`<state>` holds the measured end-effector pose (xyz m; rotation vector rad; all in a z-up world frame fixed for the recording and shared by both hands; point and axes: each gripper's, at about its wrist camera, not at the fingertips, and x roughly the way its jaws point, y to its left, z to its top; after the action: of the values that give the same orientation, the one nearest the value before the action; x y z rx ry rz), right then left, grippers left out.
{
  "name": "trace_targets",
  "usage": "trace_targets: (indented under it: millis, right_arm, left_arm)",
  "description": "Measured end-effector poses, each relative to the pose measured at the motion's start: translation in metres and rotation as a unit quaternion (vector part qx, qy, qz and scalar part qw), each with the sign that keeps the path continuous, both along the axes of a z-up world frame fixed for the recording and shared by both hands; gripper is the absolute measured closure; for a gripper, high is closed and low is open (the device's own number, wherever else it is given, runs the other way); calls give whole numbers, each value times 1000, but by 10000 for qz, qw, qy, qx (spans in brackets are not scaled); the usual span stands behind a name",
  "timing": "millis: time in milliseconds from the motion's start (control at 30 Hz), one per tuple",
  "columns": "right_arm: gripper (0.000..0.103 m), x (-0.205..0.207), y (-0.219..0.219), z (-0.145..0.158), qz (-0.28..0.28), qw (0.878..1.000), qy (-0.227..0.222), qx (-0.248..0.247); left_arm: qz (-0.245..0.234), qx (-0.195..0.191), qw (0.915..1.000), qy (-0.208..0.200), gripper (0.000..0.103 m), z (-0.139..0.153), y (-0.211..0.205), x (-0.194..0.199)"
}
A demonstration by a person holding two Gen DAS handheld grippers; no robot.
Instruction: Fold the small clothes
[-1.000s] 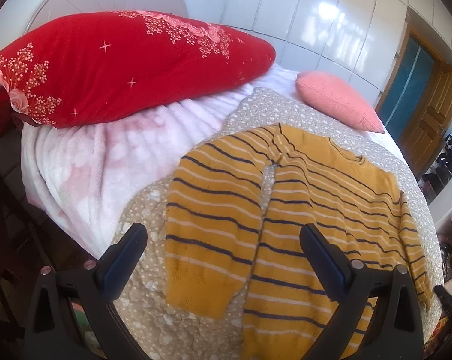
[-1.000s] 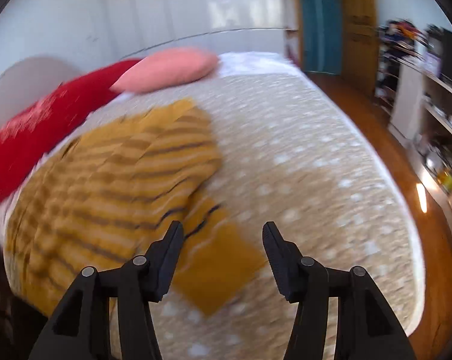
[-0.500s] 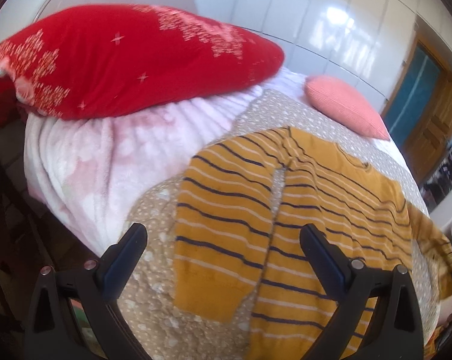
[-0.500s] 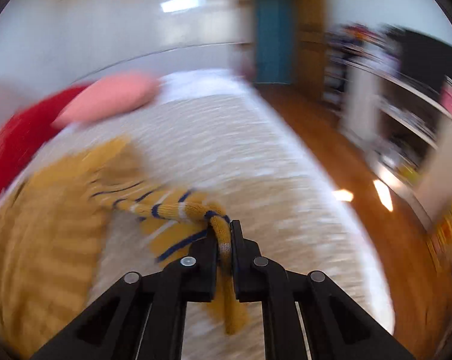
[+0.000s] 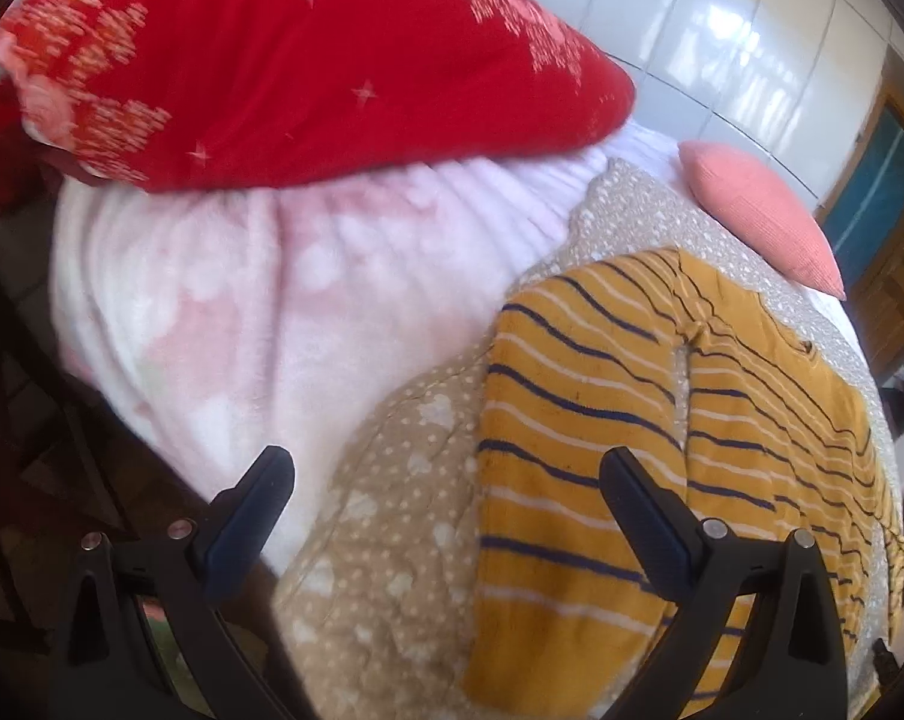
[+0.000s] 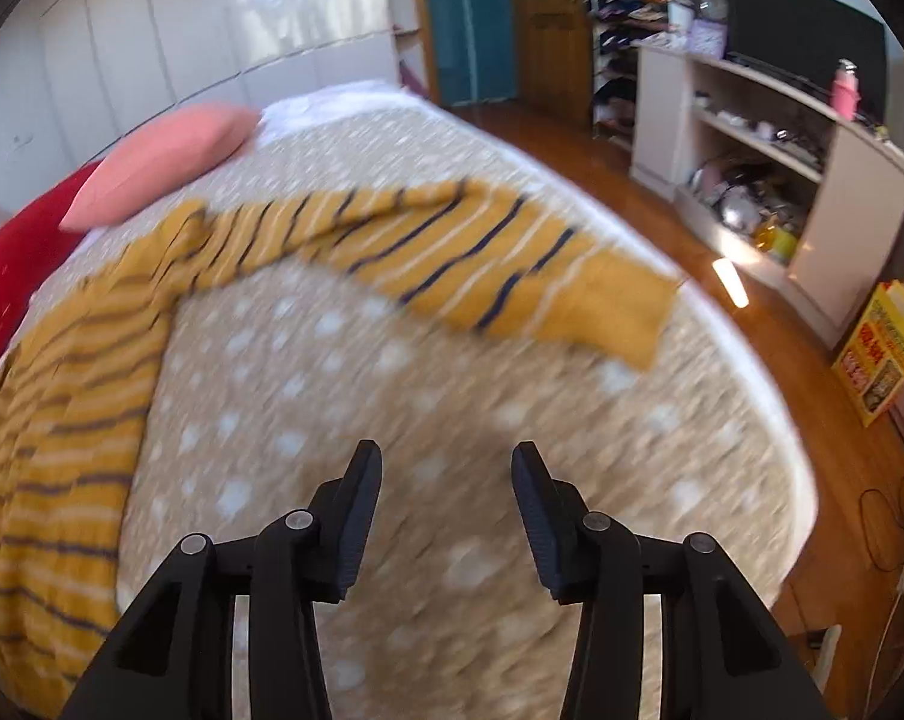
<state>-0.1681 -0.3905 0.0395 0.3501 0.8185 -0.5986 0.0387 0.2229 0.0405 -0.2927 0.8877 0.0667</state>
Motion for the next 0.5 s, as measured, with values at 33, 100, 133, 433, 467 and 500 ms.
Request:
trace_targets:
  millis: [33,100,133,433,467,500]
  right_arm:
    - [51,4,9,-2,62,9999,29,-114]
    - [50,8,19,-1,164,9997,49,-193]
    - [50,12,24,0,261,9996,12,-93]
    - [50,46,73,32,846,9946,108,-593]
    - [50,51,79,35,936,9932,113,-682]
    - [50,59,91,40,1075,9909,120,-804]
  left_arm:
    - [-65,13,10000,59,1,-5,-1,5]
    - [-352,-113,9992,177,1,-15,-8,12]
    - [-577,-305,9975,276,2,-22,-14,14]
    - [-205,-634,9977,131,96,-12,21,24]
    - [142,-457,9988,47,97,-8,42,29]
    - [334,-414,9986,35,97,-6,55,32]
